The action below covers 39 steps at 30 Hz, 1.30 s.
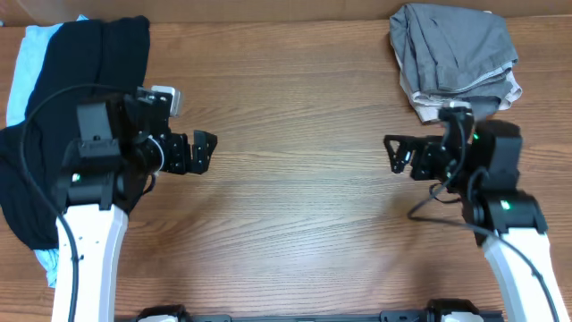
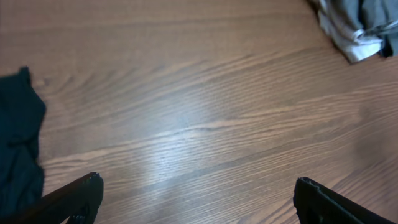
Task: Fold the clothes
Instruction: 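Reach the left gripper to the black shirt on the left pile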
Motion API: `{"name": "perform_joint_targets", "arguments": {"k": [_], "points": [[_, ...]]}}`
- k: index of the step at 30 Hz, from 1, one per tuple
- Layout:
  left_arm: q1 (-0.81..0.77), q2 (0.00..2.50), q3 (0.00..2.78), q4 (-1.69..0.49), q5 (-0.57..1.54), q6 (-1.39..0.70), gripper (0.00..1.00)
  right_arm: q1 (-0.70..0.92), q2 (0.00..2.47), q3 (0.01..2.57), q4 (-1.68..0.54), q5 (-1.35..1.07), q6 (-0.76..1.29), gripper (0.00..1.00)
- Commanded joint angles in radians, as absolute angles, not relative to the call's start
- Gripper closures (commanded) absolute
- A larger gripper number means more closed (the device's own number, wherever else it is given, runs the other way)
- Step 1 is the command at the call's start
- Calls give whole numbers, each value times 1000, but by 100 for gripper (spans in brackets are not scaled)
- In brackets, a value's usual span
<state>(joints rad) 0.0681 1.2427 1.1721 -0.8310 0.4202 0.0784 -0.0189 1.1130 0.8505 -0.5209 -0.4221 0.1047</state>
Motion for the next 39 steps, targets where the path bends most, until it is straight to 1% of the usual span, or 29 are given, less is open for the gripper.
{"name": "perform_joint_targets", "arguments": {"k": [1, 4, 7, 8, 10, 13, 16, 20, 23, 27, 31, 33, 34, 35, 36, 37, 38, 39], "points": [[75, 1273, 1197, -828, 424, 82, 0, -14, 1178, 881, -490, -566, 112, 0], [90, 1285, 1197, -838, 329, 71, 0, -14, 1220, 881, -471, -635, 111, 0], [122, 1305, 1197, -854, 221, 60, 0, -14, 1241, 881, -462, -630, 99, 0], [136, 1320, 1197, -853, 173, 60, 2, -14, 1247, 880, -455, -630, 99, 0], [162, 1354, 1197, -842, 87, 59, 10, -14, 1253, 880, -444, -631, 100, 0], [194, 1425, 1197, -806, -17, 60, 13, -14, 1253, 880, -436, -630, 100, 0], [220, 1517, 1197, -742, -40, 79, 16, -14, 1253, 880, -432, -630, 100, 1], [225, 1636, 1197, -682, -36, 83, 16, -14, 1253, 880, -437, -630, 100, 5], [225, 1709, 1197, -679, -71, 91, 18, -14, 1253, 880, -451, -630, 100, 9], [225, 1793, 1197, -678, -175, 90, 18, -14, 1253, 880, -473, -630, 100, 13], [225, 1856, 1197, -671, -191, 90, 20, -14, 1253, 879, -474, -630, 100, 15], [225, 1884, 1197, -668, -190, 89, 28, -14, 1253, 879, -474, -630, 100, 18], [225, 1898, 1197, -668, -190, 89, 35, -14, 1253, 878, -474, -630, 100, 18], [224, 1910, 1197, -667, -185, 89, 47, -14, 1253, 878, -474, -630, 100, 19], [223, 1924, 1197, -666, -173, 89, 69, -14, 1253, 878, -474, -630, 100, 21], [222, 1930, 1197, -666, -160, 89, 76, -14, 1253, 878, -474, -630, 100, 21], [221, 1937, 1197, -664, -144, 89, 87, -14, 1253, 878, -474, -630, 100, 22], [220, 1939, 1197, -664, -128, 89, 93, -14, 1253, 878, -474, -630, 100, 24]]}}
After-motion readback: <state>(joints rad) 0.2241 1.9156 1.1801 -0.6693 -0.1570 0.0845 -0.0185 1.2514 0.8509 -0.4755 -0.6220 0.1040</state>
